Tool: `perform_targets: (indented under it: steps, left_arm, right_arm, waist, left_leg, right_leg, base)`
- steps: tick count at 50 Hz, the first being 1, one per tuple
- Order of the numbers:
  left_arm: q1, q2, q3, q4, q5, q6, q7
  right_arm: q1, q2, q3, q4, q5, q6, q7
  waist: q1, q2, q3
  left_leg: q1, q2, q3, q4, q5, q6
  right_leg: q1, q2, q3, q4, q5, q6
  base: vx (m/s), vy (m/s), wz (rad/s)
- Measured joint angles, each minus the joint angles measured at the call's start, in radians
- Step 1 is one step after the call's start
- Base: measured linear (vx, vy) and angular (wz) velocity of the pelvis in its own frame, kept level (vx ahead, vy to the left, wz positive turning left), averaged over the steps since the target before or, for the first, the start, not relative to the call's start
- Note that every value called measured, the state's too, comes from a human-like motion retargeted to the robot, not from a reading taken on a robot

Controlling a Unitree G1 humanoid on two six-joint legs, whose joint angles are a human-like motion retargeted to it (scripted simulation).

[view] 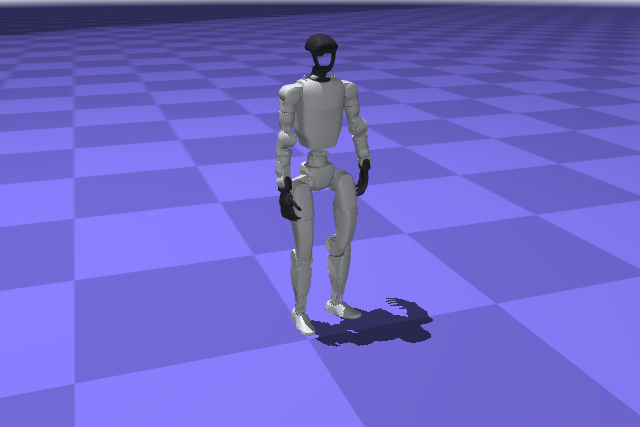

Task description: Kungfu

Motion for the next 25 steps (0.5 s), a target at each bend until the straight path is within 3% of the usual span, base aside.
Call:
perform_targets:
  steps: [2,5,7,9,11,16,20,23,25]
  left_arm:
    - [0.051,0.016,0.046,-0.003,-0.016,0.028,-0.001]
    - [0.104,0.01,0.088,-0.013,-0.098,0.055,0.02]
    - [0.11,-0.018,0.1,0.001,-0.2,0.038,0.043]
    - [0.122,-0.045,0.119,0.017,-0.293,0.016,0.044]
    - [0.14,-0.066,0.14,0.025,-0.369,0.012,0.017]
    - [0.1,-0.103,0.162,0.038,-0.503,0.018,-0.049]
    - [0.024,-0.155,0.184,0.017,-0.665,-0.003,-0.042]
    - [-0.021,-0.232,0.287,-0.073,-0.848,-0.031,-0.087]
    - [-0.055,-0.273,0.335,-0.133,-1.034,-0.038,-0.162]
  right_arm:
    - [0.027,0.023,0.003,0.037,0.052,-0.015,-0.002]
    - [0.055,0.05,-0.023,0.083,0.12,-0.028,0.014]
    - [0.061,0.052,-0.046,0.084,0.16,-0.004,-0.042]
    - [0.069,0.04,-0.063,0.072,0.199,-0.006,-0.109]
    - [0.069,0.024,-0.074,0.076,0.241,-0.018,-0.13]
    - [0.068,0.011,-0.161,0.051,0.375,0.008,-0.005]
    - [0.085,0.036,-0.273,-0.029,0.699,-0.046,0.096]
    - [0.053,0.056,-0.339,-0.085,1.129,-0.022,0.256]
    - [0.02,0.065,-0.397,-0.115,1.41,0.009,0.358]
  waist:
    - [0.04,-0.029,-0.016]
    - [0.098,-0.032,-0.009]
    - [0.106,-0.027,0.004]
    - [0.086,-0.016,0.007]
    - [0.087,-0.007,-0.004]
    - [0.049,-0.013,-0.008]
    - [0.072,-0.008,-0.033]
    - [0.091,-0.002,-0.058]
    - [0.095,-0.001,-0.056]
  left_leg:
    - [0.007,-0.031,0.021,-0.008,-0.003,0.007]
    - [0.017,-0.034,0.031,-0.007,-0.003,0.011]
    - [0.019,-0.04,0.038,-0.004,-0.005,0.014]
    - [0.026,-0.048,0.034,-0.007,-0.005,0.022]
    - [0.033,-0.04,0.053,-0.013,-0.006,0.026]
    - [0.034,-0.048,0.029,-0.008,0.006,0.035]
    - [0.02,-0.033,0.033,-0.002,0.003,0.034]
    - [-0.002,-0.011,0.064,-0.002,0.003,0.03]
    - [-0.003,-0.005,0.081,-0.005,0.006,0.028]
  right_leg:
    - [0.03,-0.045,-0.08,-0.053,0.021,0.024]
    - [-0.017,-0.013,0.15,-0.007,0.012,0.105]
    - [0.007,-0.058,0.018,-0.019,0.025,0.128]
    - [0.048,-0.076,-0.11,-0.046,0.032,0.121]
    - [0.033,-0.083,-0.099,-0.033,0.042,0.118]
    - [0.052,-0.071,-0.069,-0.057,0.049,0.089]
    - [0.049,-0.078,-0.129,-0.059,0.037,0.047]
    - [0.023,-0.087,-0.19,-0.041,0.026,-0.013]
    - [0.033,-0.096,-0.24,-0.05,0.032,-0.011]
  base:
    - [0.18,0.06,-0.48]
    - [0.06,0.13,-0.32]
    - [-0.05,0.21,-0.03]
    - [0.03,0.22,0.19]
    - [0.09,0.15,-0.45]
    - [0.01,0.07,0.28]
    - [0.02,0.06,-0.07]
    - [-0.07,0.04,-0.56]
    - [-0.14,0.02,-0.46]
